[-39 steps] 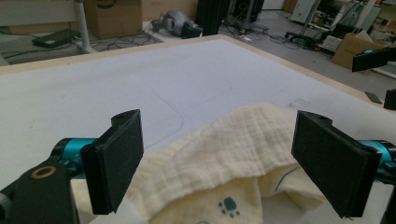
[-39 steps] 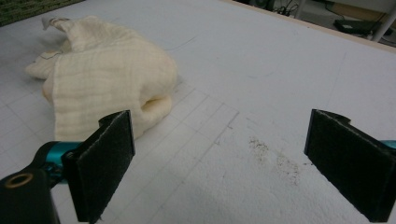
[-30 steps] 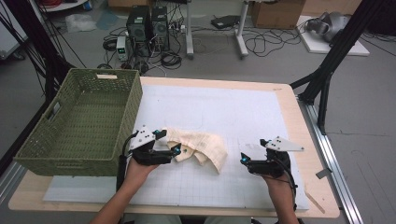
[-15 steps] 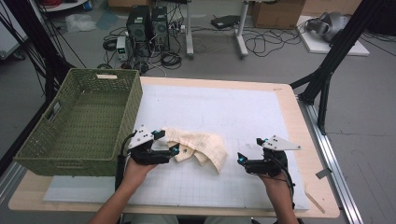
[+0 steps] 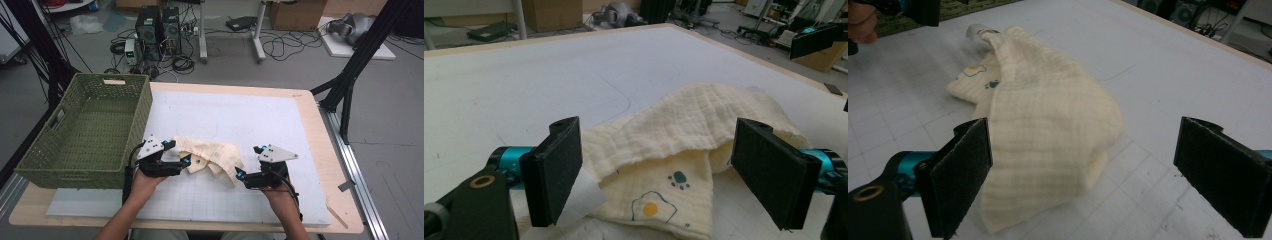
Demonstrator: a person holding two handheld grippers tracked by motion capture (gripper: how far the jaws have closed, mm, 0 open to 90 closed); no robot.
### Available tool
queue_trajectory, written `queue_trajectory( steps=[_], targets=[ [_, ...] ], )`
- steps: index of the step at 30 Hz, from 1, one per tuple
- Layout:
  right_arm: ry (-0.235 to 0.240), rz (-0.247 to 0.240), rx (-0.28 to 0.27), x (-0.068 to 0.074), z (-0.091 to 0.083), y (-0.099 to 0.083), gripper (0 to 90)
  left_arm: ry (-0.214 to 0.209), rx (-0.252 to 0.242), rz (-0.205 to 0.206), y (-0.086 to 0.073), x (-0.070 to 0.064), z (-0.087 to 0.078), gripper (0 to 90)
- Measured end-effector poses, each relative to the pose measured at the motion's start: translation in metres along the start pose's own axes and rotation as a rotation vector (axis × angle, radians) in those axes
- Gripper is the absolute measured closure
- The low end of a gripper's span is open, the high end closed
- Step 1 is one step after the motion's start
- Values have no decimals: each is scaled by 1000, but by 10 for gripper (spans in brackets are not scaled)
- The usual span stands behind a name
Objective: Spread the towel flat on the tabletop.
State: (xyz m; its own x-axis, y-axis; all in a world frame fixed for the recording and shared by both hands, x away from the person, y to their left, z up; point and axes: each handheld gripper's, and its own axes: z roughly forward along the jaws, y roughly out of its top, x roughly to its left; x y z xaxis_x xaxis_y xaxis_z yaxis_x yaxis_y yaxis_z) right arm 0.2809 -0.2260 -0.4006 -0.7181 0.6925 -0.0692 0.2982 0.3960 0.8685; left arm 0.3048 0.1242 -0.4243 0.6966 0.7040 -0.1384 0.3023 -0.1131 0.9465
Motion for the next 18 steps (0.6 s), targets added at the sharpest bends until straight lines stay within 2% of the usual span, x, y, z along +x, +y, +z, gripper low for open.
queue_trajectory(
  steps=[3,6,8,9,10,14,15,18],
  targets=[
    [18,-18,5,4,4,2,78,7,-5,-8,0,1,-1,210],
    [36,-16,9,6,8,3,79,13,-13,-12,1,3,-2,210],
    [41,-24,18,10,11,5,102,17,-12,-15,1,4,-2,210],
    [51,-35,19,12,12,5,168,21,-13,-18,1,4,-2,210],
    [77,-81,22,16,15,7,218,22,-13,-17,1,5,-2,210],
    [97,-124,54,24,24,9,300,23,-9,-21,0,6,-1,210],
    [75,-175,109,29,32,9,360,23,-7,-22,0,6,-1,211],
    [45,-214,160,32,41,7,423,21,-2,-22,-1,6,0,211]
  ],
)
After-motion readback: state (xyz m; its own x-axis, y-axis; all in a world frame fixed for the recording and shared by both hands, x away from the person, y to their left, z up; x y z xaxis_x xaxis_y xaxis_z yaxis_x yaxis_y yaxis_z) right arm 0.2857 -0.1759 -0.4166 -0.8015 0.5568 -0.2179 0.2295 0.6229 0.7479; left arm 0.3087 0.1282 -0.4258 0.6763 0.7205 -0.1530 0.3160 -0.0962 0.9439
